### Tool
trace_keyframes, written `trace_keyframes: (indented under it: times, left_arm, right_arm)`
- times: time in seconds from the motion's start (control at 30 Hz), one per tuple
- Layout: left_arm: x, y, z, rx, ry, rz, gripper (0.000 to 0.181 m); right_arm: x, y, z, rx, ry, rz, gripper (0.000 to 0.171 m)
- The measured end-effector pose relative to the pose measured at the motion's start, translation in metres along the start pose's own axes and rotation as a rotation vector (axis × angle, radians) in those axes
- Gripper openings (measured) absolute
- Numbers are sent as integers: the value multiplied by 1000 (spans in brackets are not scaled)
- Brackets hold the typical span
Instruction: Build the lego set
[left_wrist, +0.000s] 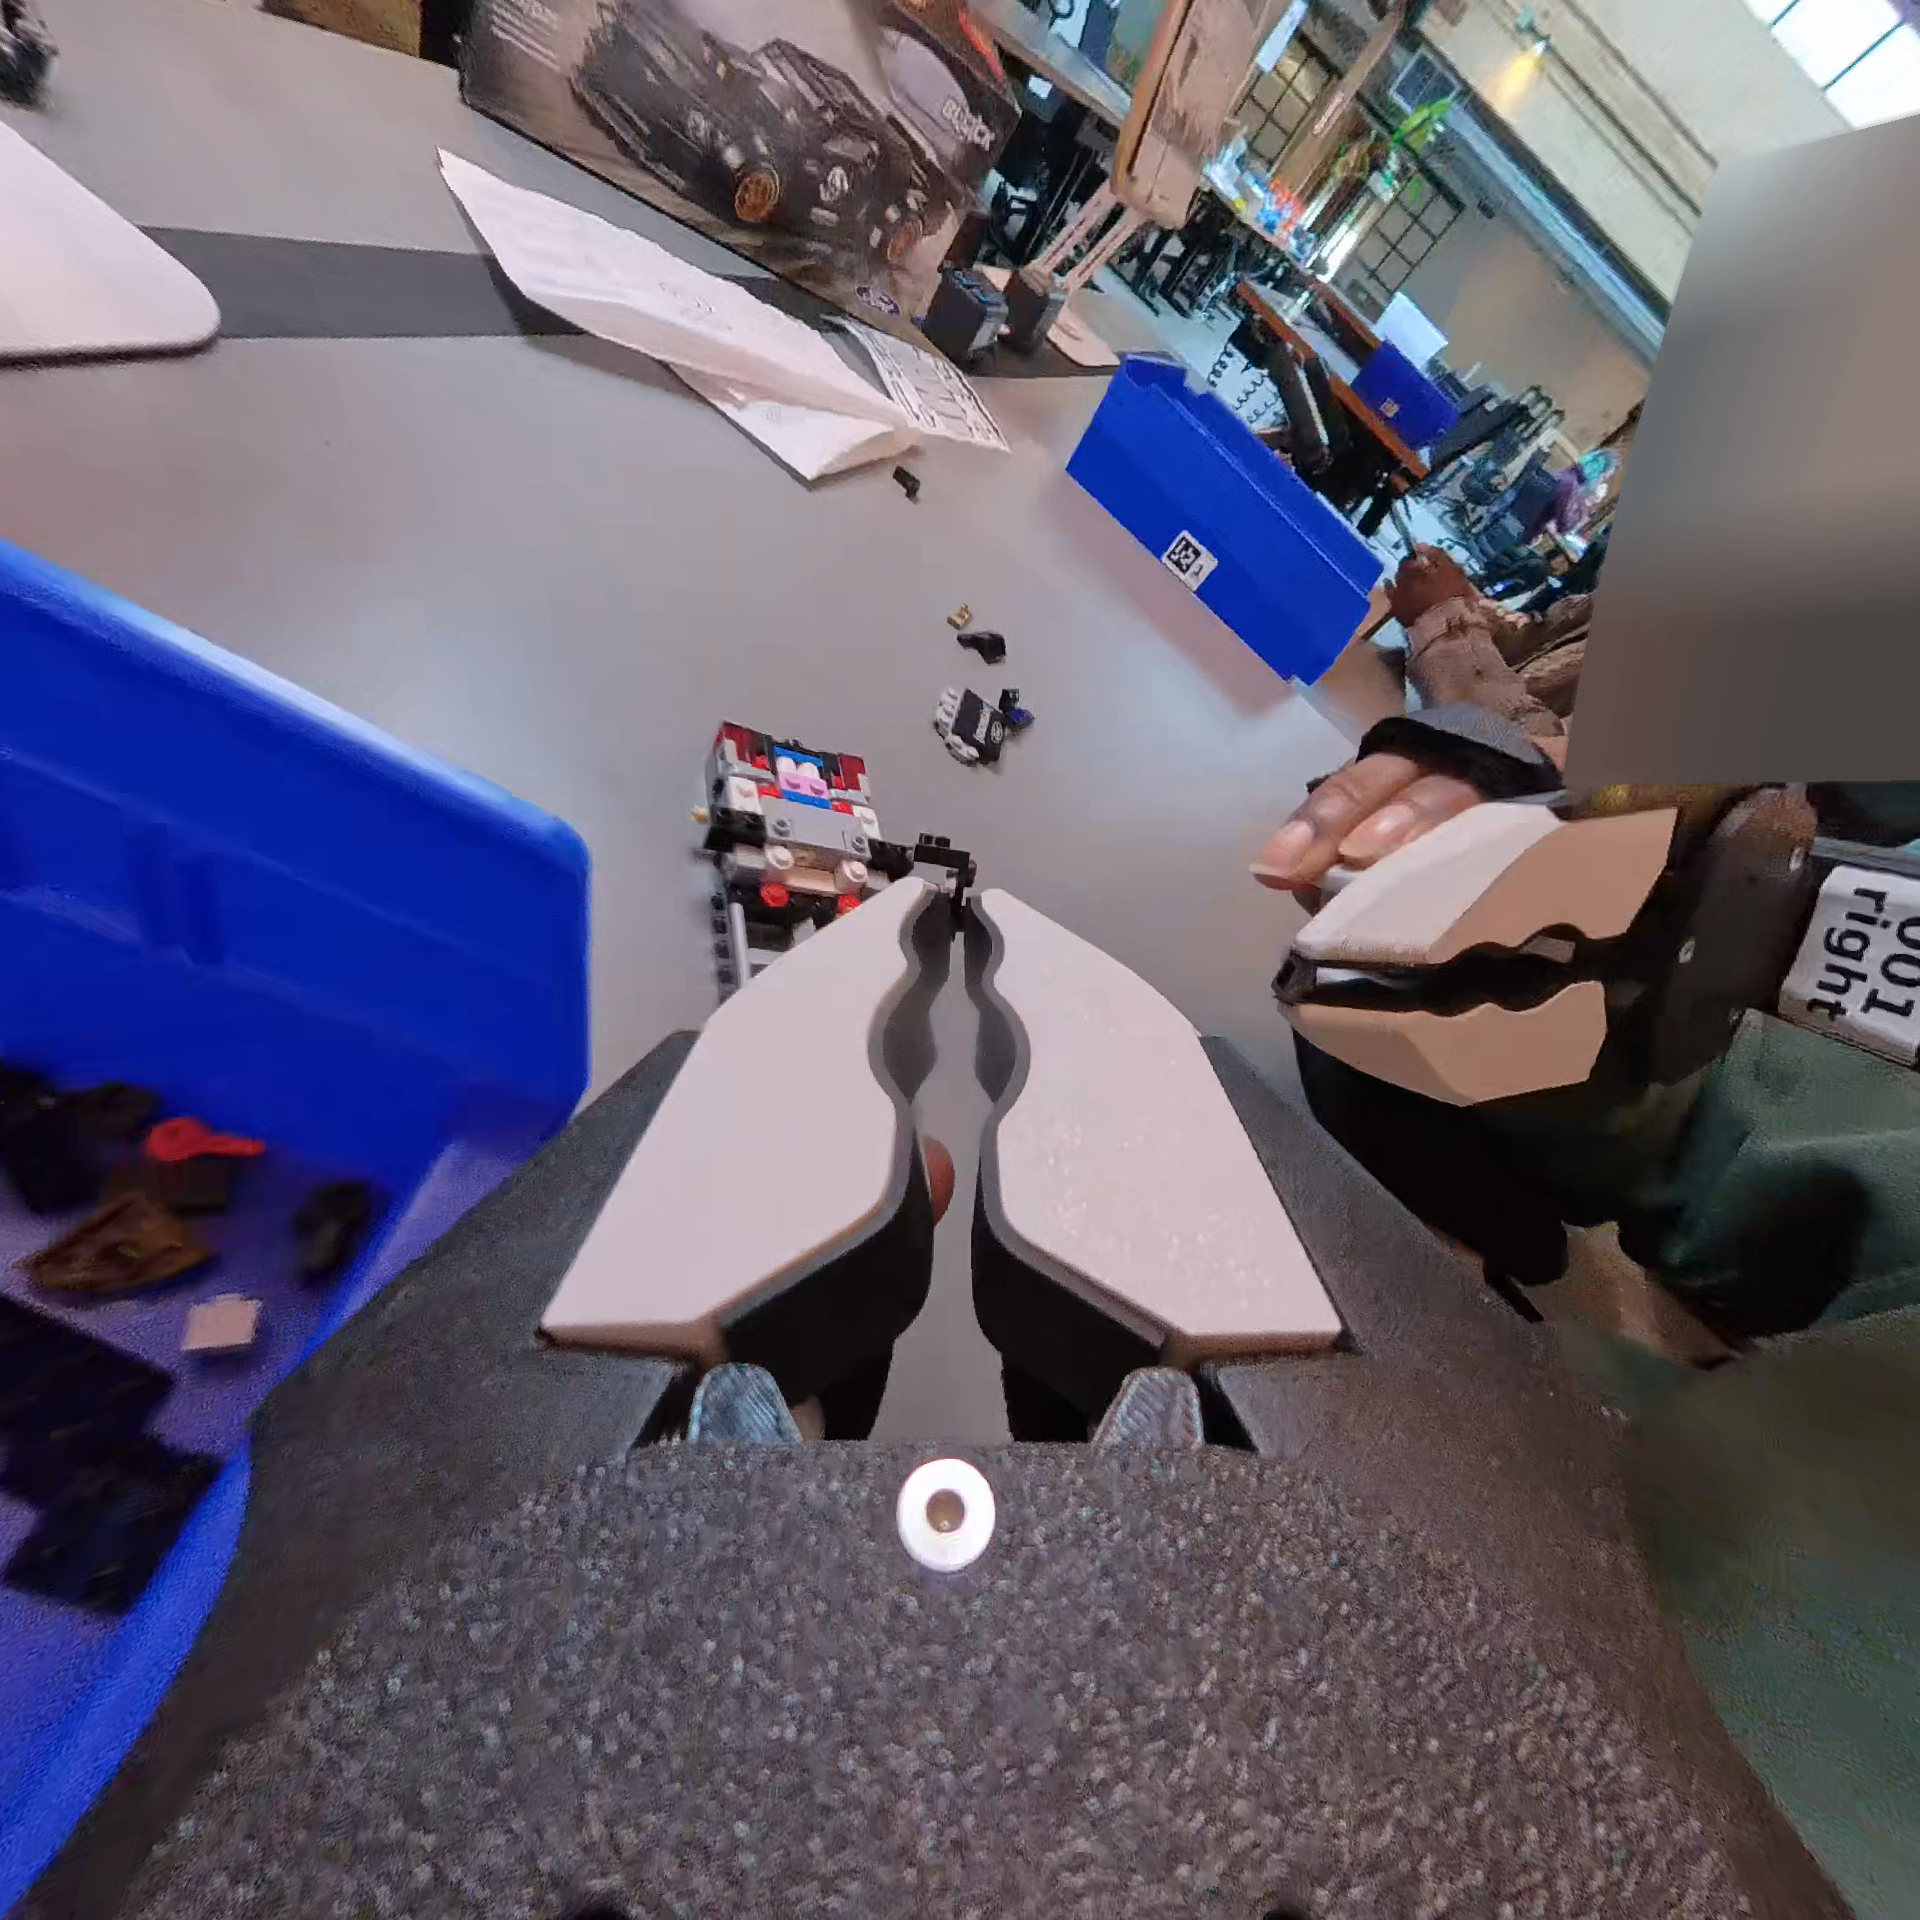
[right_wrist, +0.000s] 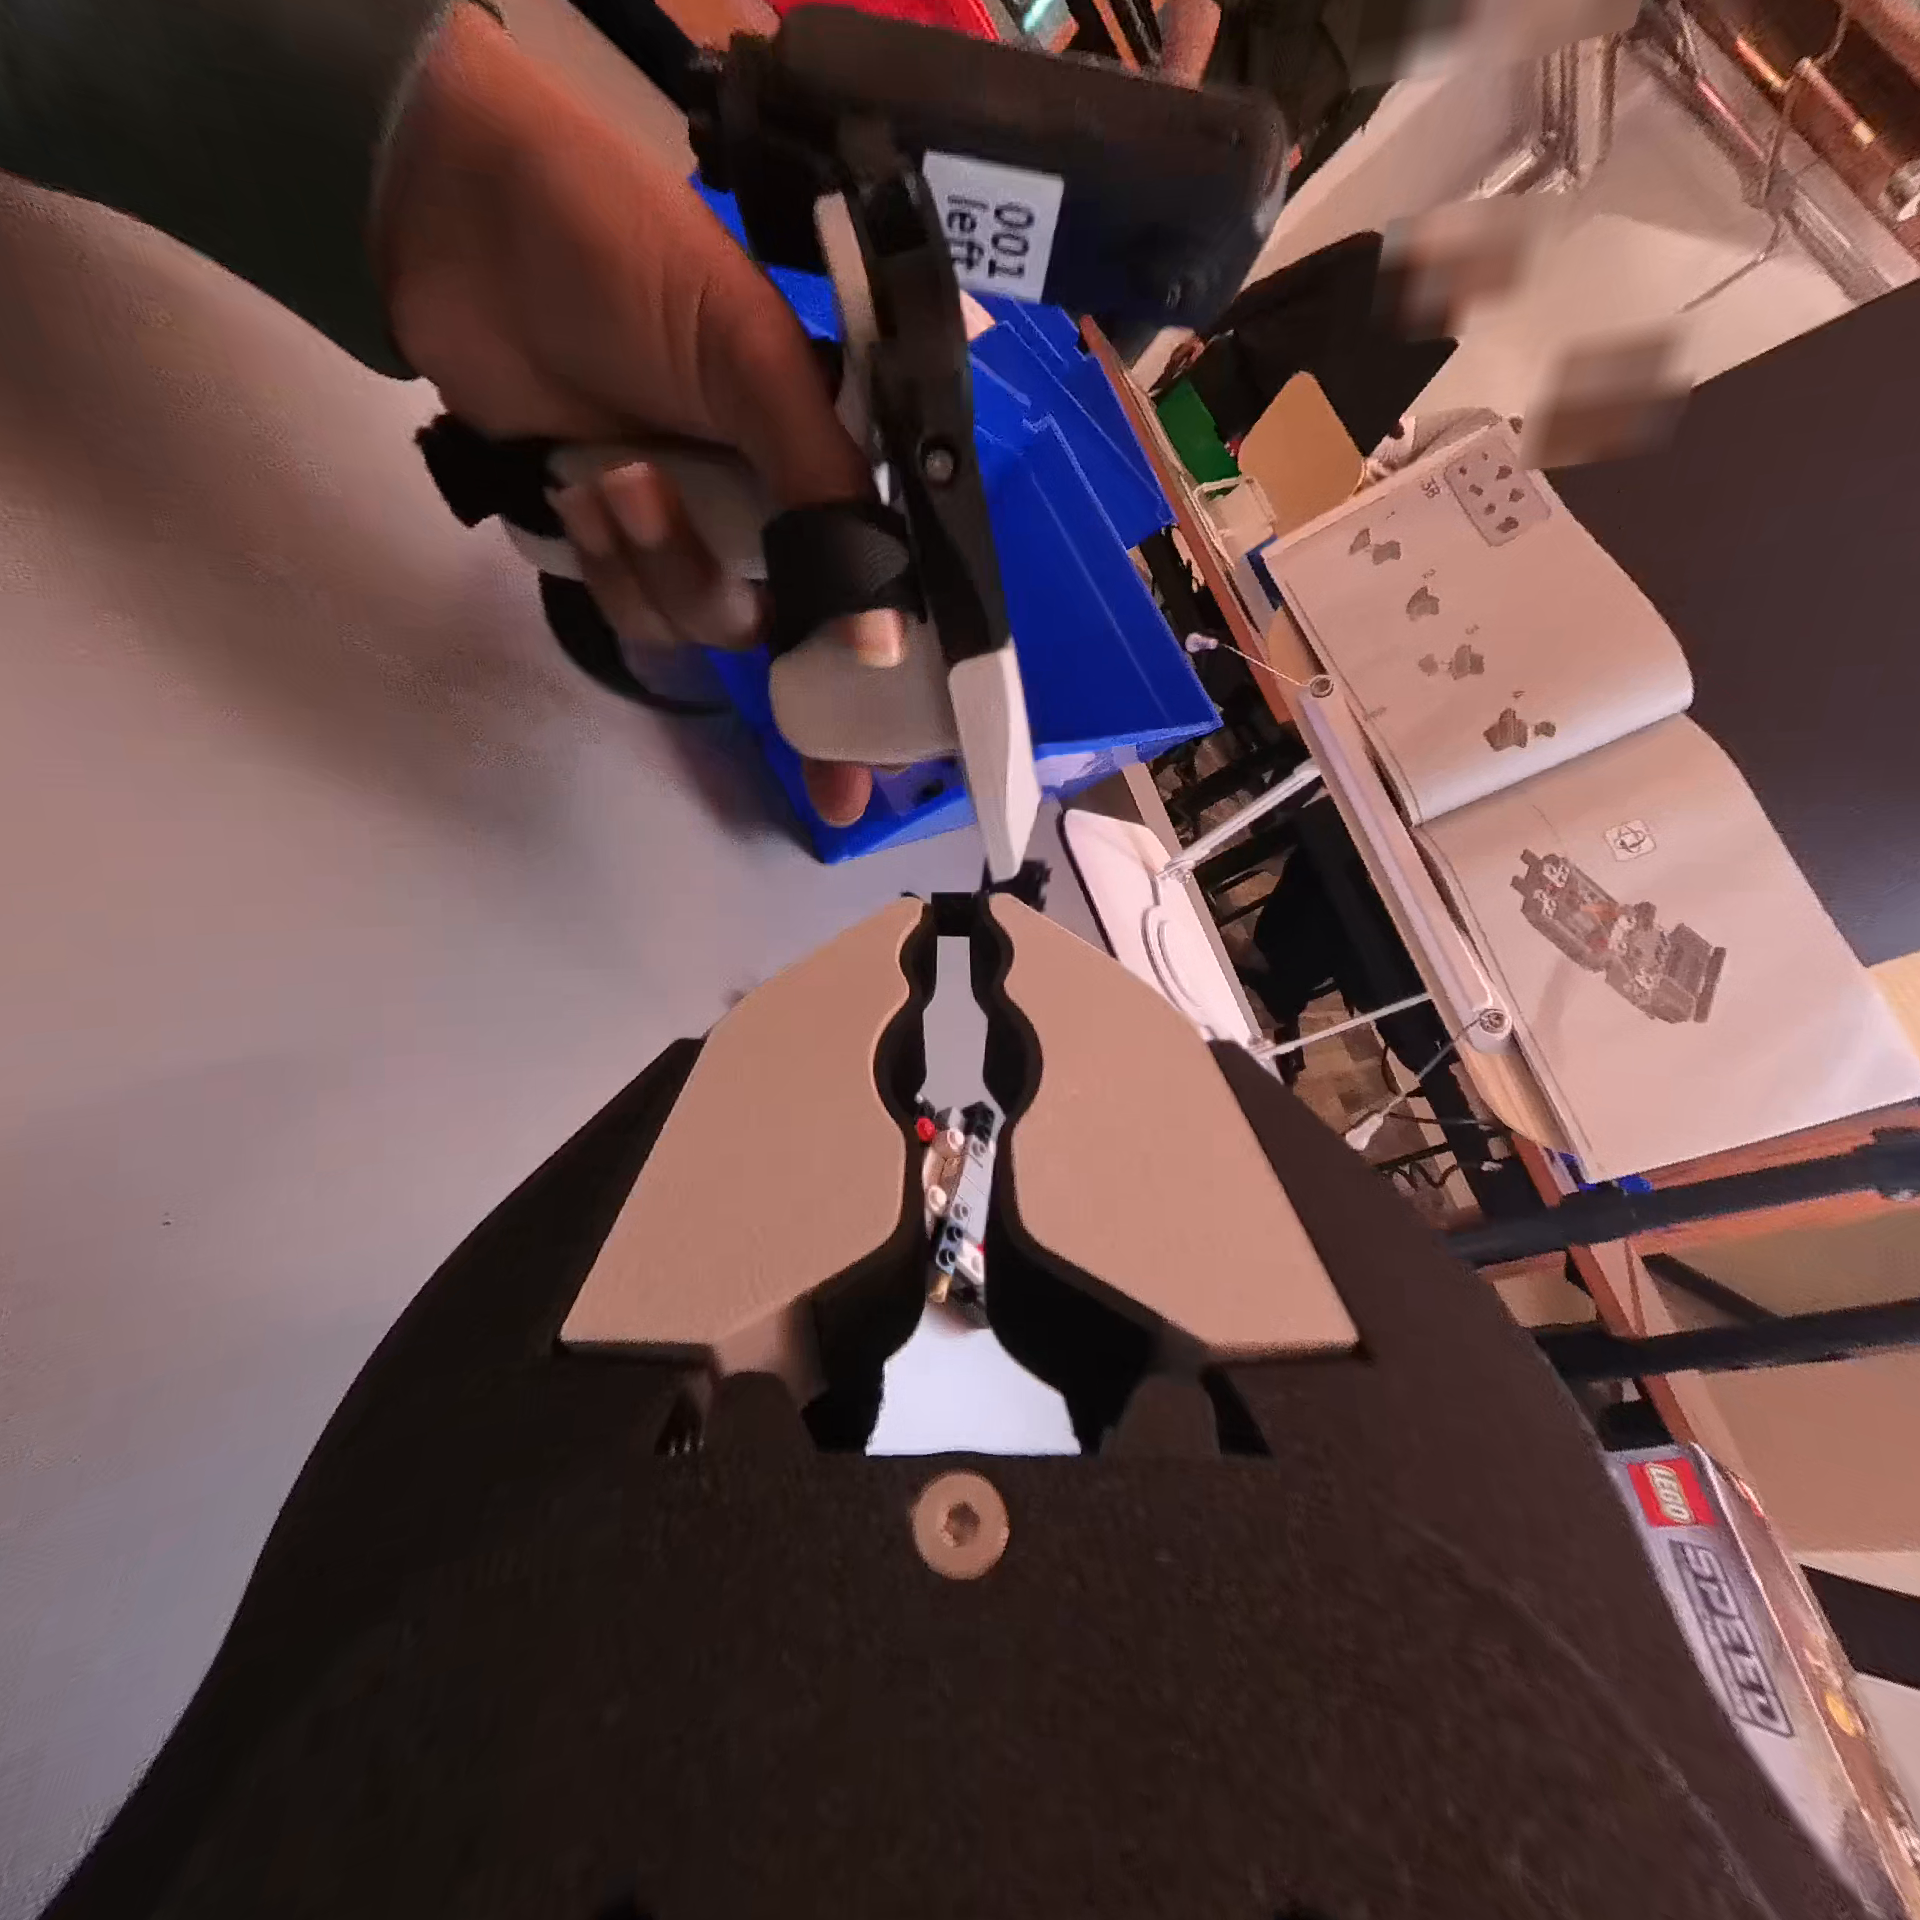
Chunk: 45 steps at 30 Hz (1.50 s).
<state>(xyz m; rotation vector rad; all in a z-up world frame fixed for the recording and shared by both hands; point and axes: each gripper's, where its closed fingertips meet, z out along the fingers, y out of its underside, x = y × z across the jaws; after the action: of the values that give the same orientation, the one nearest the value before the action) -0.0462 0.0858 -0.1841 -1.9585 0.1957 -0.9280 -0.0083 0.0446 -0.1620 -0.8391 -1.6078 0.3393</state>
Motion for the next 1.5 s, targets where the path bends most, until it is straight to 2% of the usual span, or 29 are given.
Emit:
trace_keyframes:
  times: [0.1, 0.17, 0.37, 0.43, 0.5, 0.57, 0.67, 0.77, 0.9, 1.03, 1.1, 1.27, 1.37, 1.5]
  left_arm:
    - [6, -10, -8, 23, -7, 87, 3]
    - [-2, -16, -16, 39, -67, 132, 3]
    - [-58, -41, -66, 84, -429, 246, 3]
    - [-76, -33, -70, 13, -530, 268, 3]
    - [-86, -21, -66, -69, -583, 333, 20]
    - [-83, -9, -56, -142, -551, 372, 40]
    - [-72, -2, -43, -168, -496, 467, 52]
    - [-57, 2, -32, -169, -418, 565, 51]
    - [-43, -15, -31, -66, -444, 752, 53]
    - [-25, -24, -34, 17, -370, 761, 47]
    - [2, -19, -33, 48, -184, 719, 33]
    - [54, -11, -26, 84, 231, 356, 27]
    - [63, -6, -15, 64, 329, 190, 21]
    - [68, 5, -8, 11, 383, 124, 20]
  right_arm:
    - [2, 12, 2, -13, -22, 46, 6]
    - [3, 19, 4, -17, -46, 96, 6]
    - [-2, 25, 9, -39, -73, 133, 7]
    - [-5, 27, 11, -50, -87, 140, 7]
    - [-8, 30, 13, -61, -92, 136, 7]
    - [-10, 31, 14, -66, -102, 148, 7]
    - [-10, 33, 14, -66, -107, 164, 7]
    - [-11, 33, 15, -65, -111, 165, 7]
    - [-11, 33, 15, -62, -113, 171, 7]
    - [-7, 27, 13, -16, -115, 258, 7]
    - [-1, 20, 10, 47, -116, 333, 7]
    - [8, -1, 0, 183, -86, 330, 7]
    - [10, -8, -3, 214, -57, 281, 7]
    - [7, -9, -3, 201, -42, 214, 7]
